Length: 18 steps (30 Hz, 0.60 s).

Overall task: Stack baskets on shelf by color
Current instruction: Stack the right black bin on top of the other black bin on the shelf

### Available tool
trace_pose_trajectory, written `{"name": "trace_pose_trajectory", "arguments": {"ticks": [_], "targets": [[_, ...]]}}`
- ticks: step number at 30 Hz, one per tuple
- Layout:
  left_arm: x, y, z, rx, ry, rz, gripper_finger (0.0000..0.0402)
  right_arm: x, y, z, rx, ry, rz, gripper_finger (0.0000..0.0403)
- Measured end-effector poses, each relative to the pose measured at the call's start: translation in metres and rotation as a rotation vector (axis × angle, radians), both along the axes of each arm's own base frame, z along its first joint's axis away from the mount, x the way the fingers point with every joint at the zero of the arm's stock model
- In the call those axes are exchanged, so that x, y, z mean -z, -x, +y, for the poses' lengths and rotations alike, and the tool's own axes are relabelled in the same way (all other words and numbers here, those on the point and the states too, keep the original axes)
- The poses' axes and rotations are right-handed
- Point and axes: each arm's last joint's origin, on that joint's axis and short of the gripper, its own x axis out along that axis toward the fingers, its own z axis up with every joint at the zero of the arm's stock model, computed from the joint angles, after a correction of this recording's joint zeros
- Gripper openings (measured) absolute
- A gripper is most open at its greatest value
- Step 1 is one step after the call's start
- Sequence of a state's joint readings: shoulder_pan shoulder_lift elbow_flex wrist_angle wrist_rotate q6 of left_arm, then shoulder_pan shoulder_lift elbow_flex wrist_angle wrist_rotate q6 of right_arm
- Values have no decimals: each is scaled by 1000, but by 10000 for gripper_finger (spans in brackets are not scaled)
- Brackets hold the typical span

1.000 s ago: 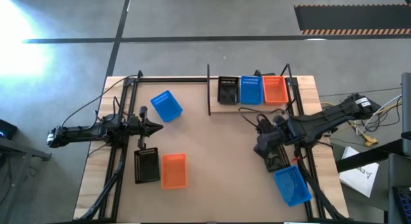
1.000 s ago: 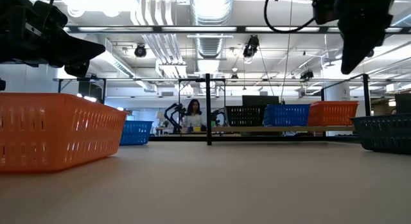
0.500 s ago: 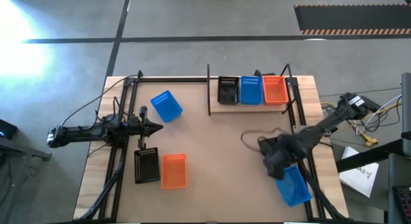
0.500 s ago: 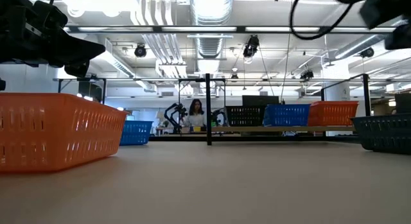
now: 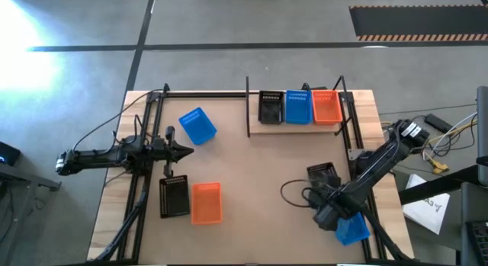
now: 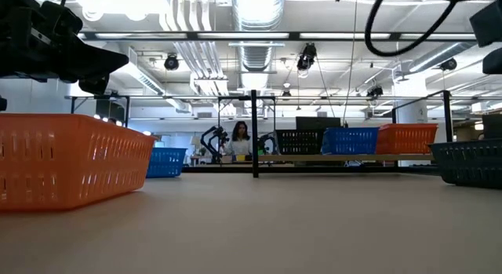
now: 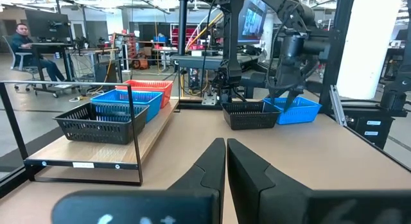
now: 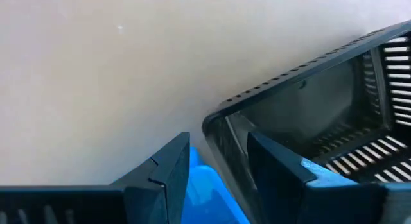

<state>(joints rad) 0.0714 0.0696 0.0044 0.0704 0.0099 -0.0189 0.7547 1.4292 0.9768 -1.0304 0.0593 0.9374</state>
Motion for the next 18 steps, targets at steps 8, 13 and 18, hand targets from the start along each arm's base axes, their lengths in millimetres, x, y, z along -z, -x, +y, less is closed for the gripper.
{"name": "trace_pose_trajectory", "arguments": {"ticks": [8,13,18], "targets": [[0,0,0,0,0,0,0,14,-3,3,-71,56,51,120],[0,0,0,0,0,0,0,17,-6,1,-114,75,58,45],[0,0,0,0,0,0,0,10,-18,-7,-123,132,-17,14]]}}
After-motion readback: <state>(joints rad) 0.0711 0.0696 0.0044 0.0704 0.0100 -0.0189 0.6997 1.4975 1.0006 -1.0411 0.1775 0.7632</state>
